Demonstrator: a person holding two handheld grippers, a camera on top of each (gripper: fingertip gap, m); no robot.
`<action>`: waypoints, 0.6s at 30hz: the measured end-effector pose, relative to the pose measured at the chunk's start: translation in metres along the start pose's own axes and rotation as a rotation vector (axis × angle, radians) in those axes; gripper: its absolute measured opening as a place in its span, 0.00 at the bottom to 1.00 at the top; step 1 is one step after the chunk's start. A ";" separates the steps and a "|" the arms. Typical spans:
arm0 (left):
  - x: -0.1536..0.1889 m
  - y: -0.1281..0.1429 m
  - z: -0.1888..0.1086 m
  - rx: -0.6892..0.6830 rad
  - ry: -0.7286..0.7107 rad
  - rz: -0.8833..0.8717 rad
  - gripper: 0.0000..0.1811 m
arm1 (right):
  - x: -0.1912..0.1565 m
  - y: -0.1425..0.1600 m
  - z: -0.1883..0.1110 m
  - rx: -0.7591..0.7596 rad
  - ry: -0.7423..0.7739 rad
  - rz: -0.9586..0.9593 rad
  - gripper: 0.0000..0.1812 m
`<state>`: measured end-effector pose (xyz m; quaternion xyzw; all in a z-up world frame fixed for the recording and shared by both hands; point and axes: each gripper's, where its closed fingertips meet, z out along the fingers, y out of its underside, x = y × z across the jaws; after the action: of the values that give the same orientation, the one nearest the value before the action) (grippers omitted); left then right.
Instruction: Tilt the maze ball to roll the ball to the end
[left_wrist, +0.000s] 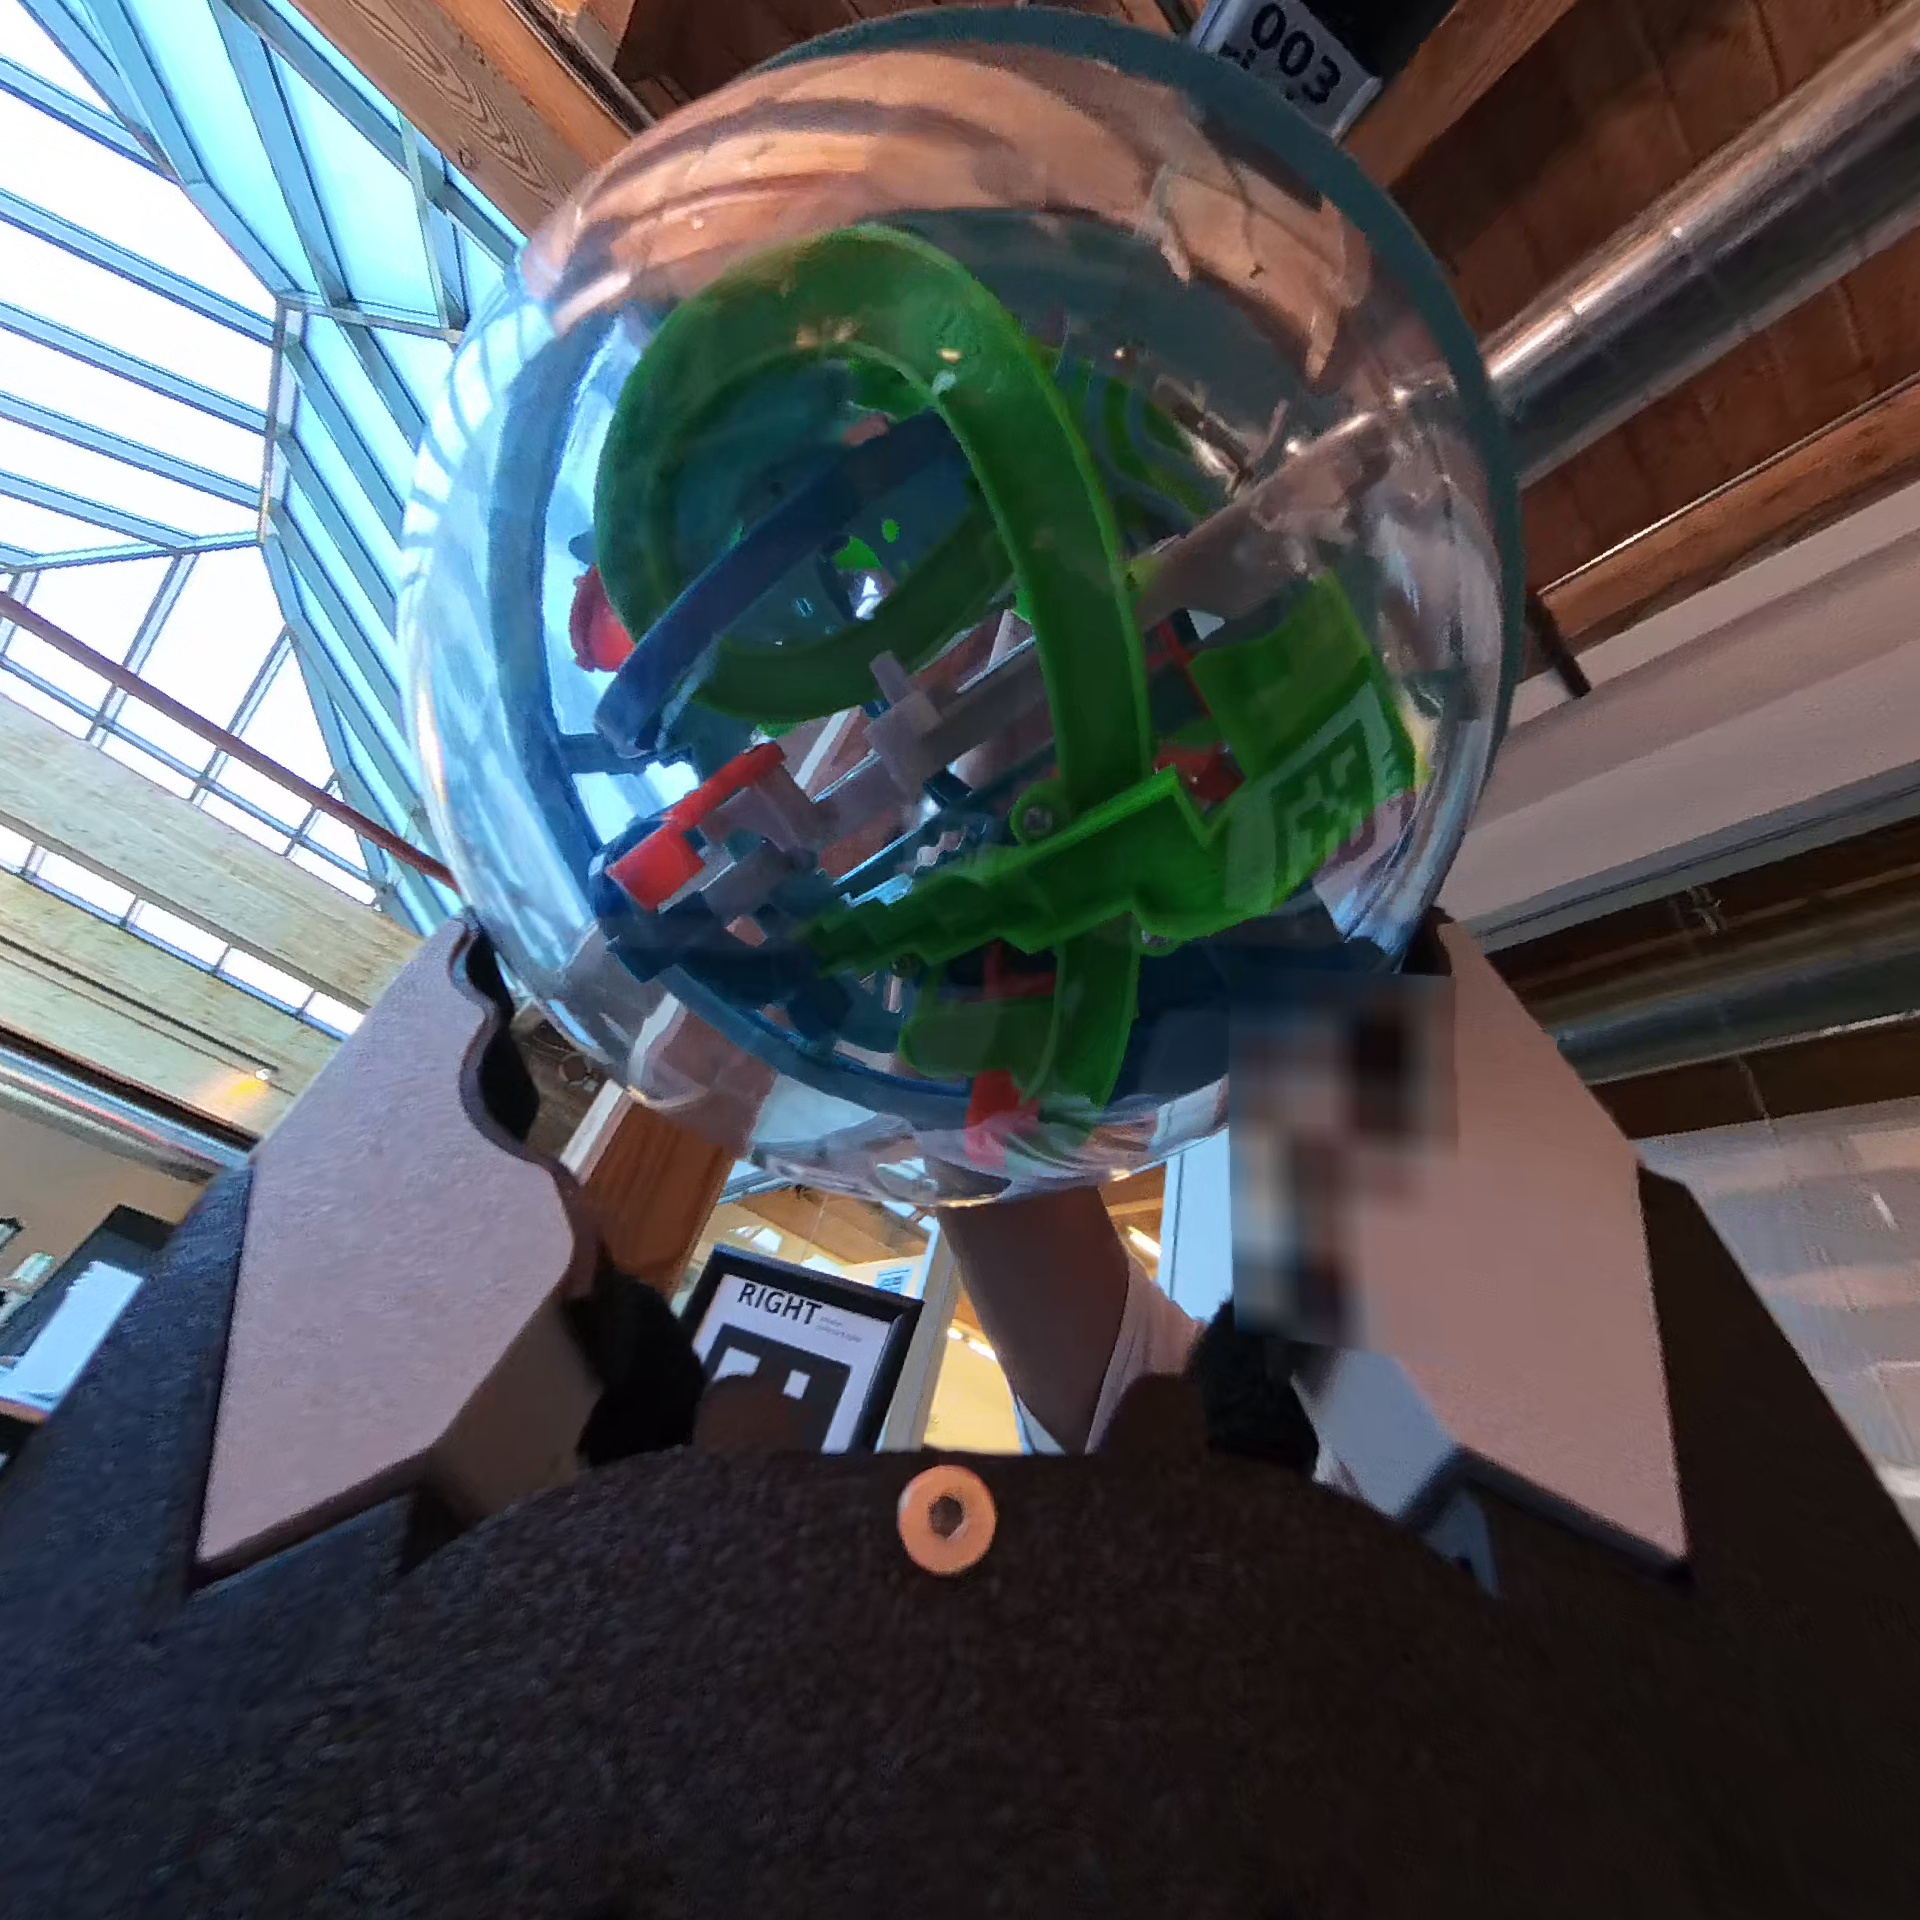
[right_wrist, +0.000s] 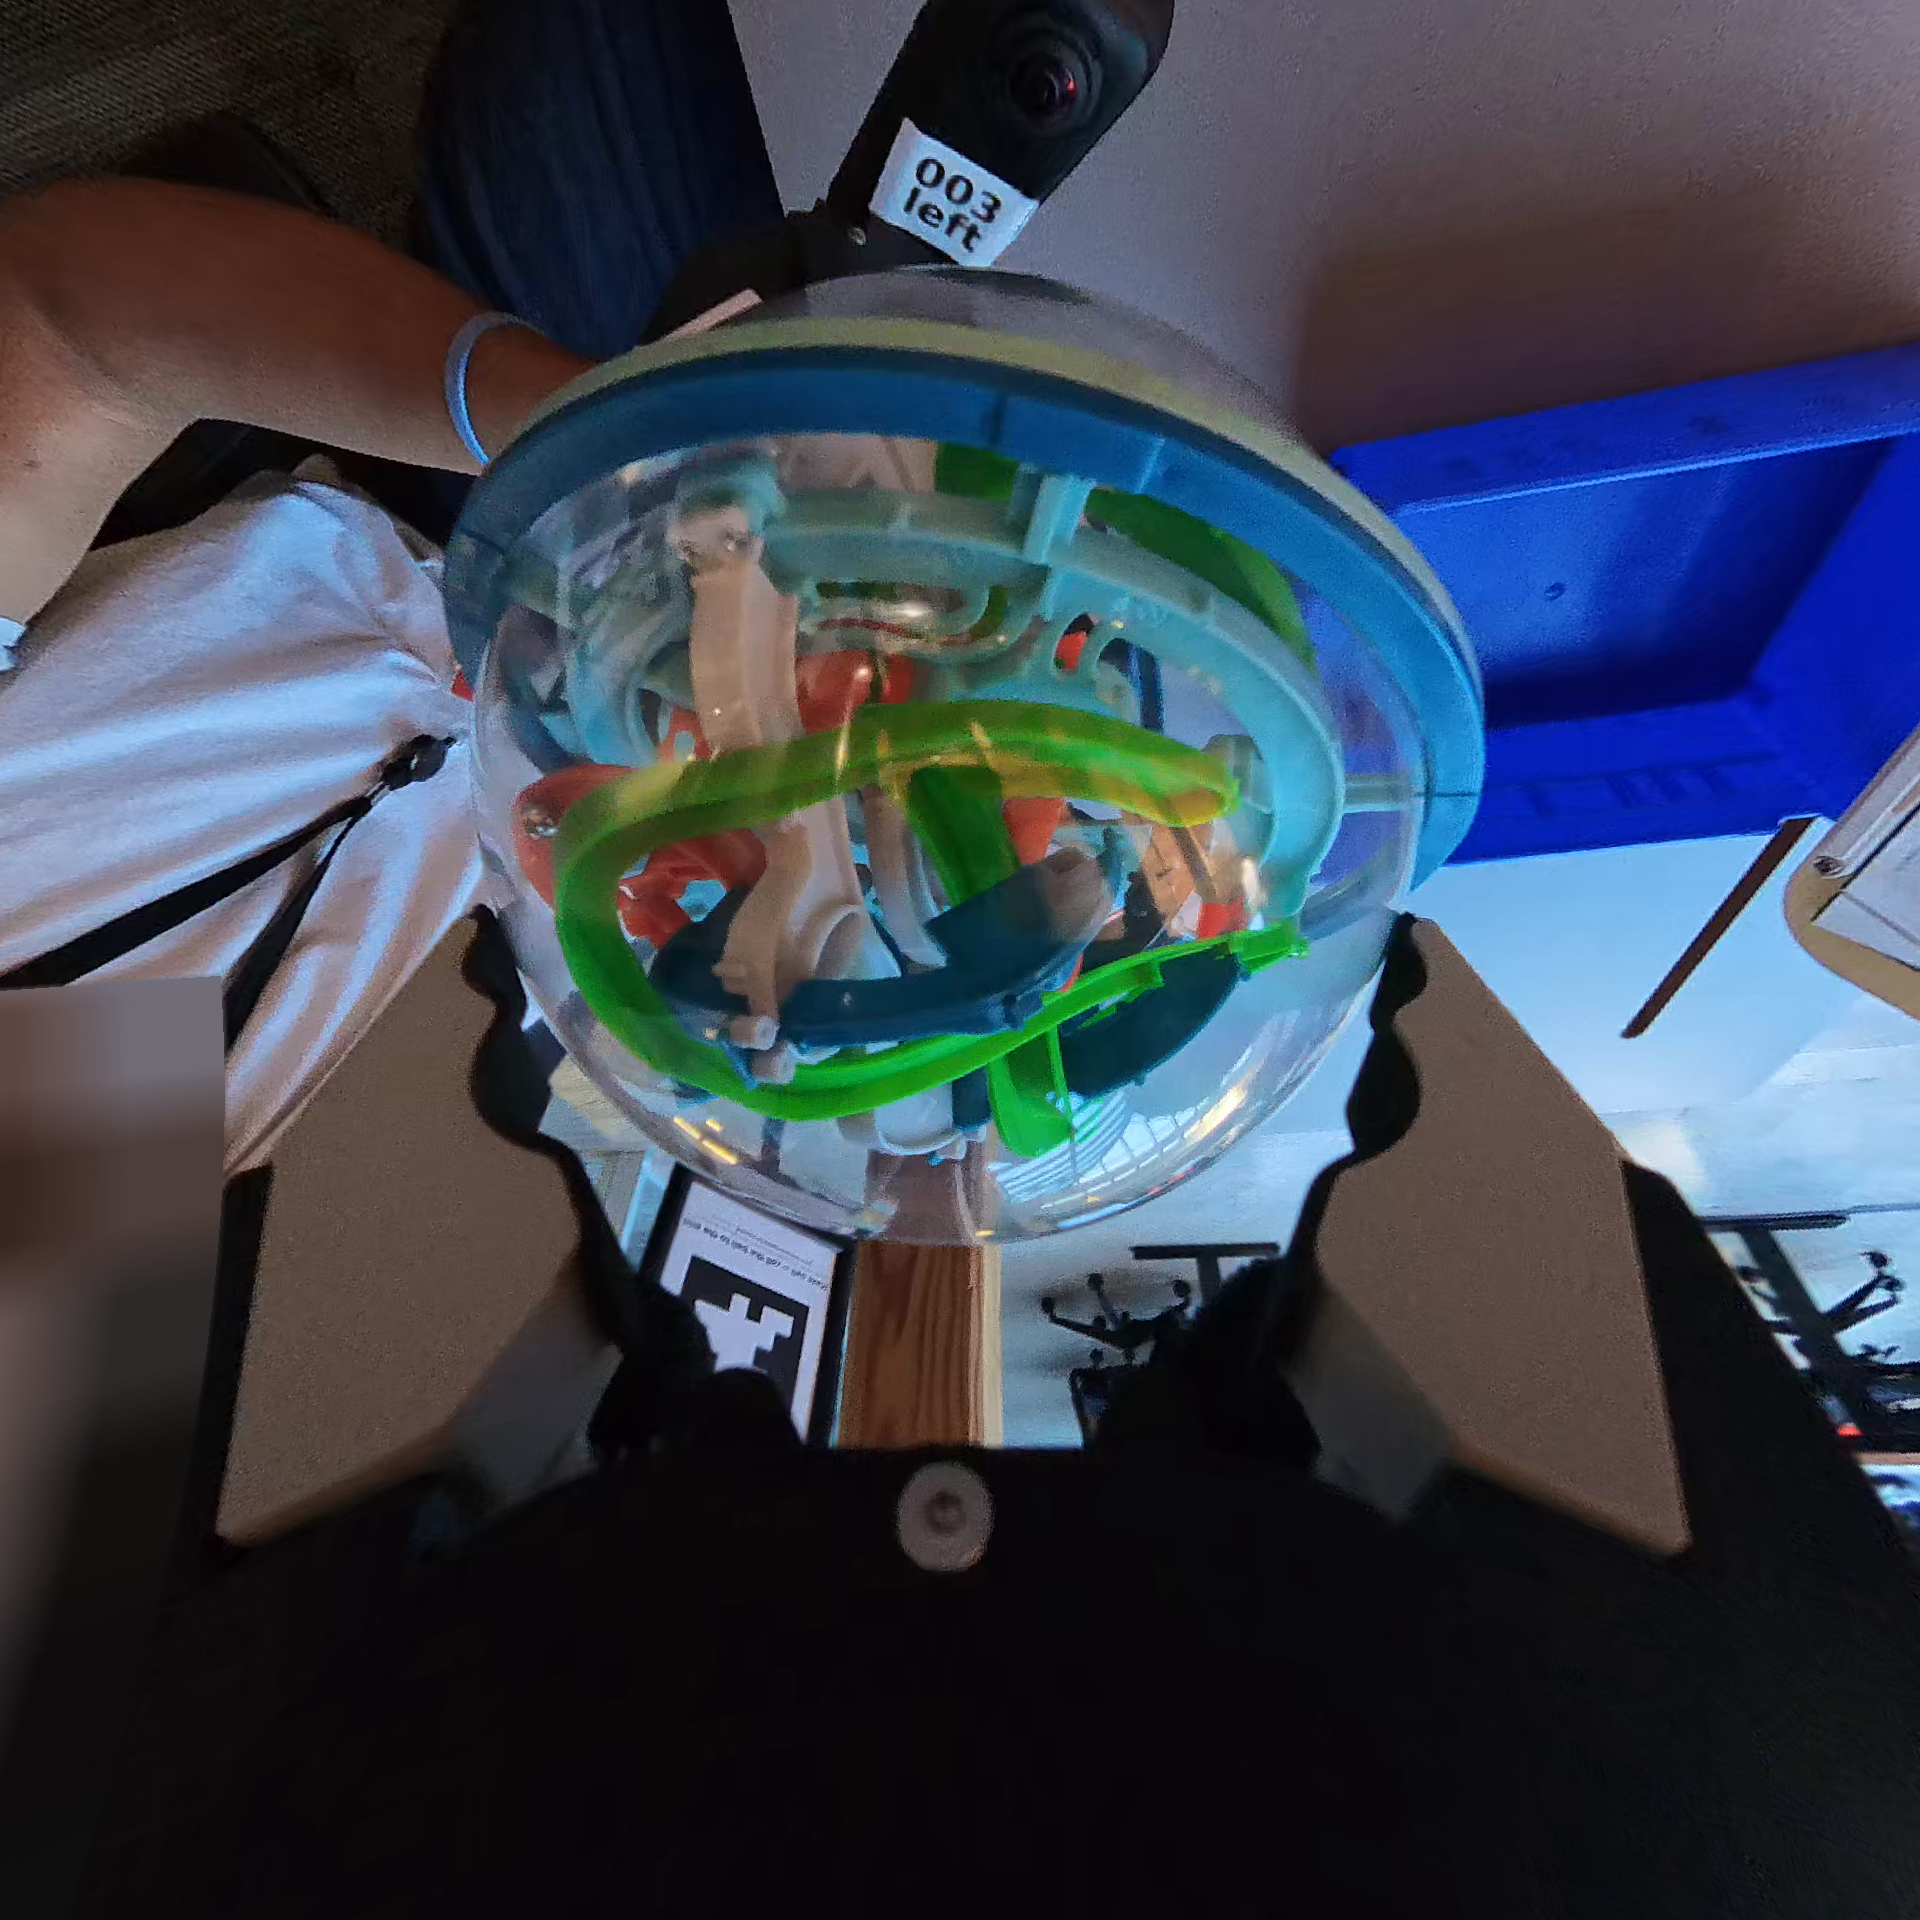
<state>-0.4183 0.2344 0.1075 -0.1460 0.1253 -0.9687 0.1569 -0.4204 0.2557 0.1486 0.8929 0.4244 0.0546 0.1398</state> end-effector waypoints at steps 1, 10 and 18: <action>0.002 -0.001 0.001 -0.005 -0.009 0.017 0.88 | -0.002 0.000 -0.002 0.009 0.015 -0.011 0.85; -0.005 -0.021 -0.004 -0.034 -0.238 0.086 0.88 | 0.013 0.010 0.004 0.150 -0.005 -0.072 0.85; -0.035 -0.010 -0.010 -0.044 -0.339 -0.016 0.88 | 0.037 0.025 0.028 0.204 -0.144 -0.052 0.85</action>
<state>-0.3921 0.2574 0.0922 -0.3116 0.1172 -0.9285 0.1648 -0.3722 0.2637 0.1285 0.8929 0.4395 -0.0568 0.0799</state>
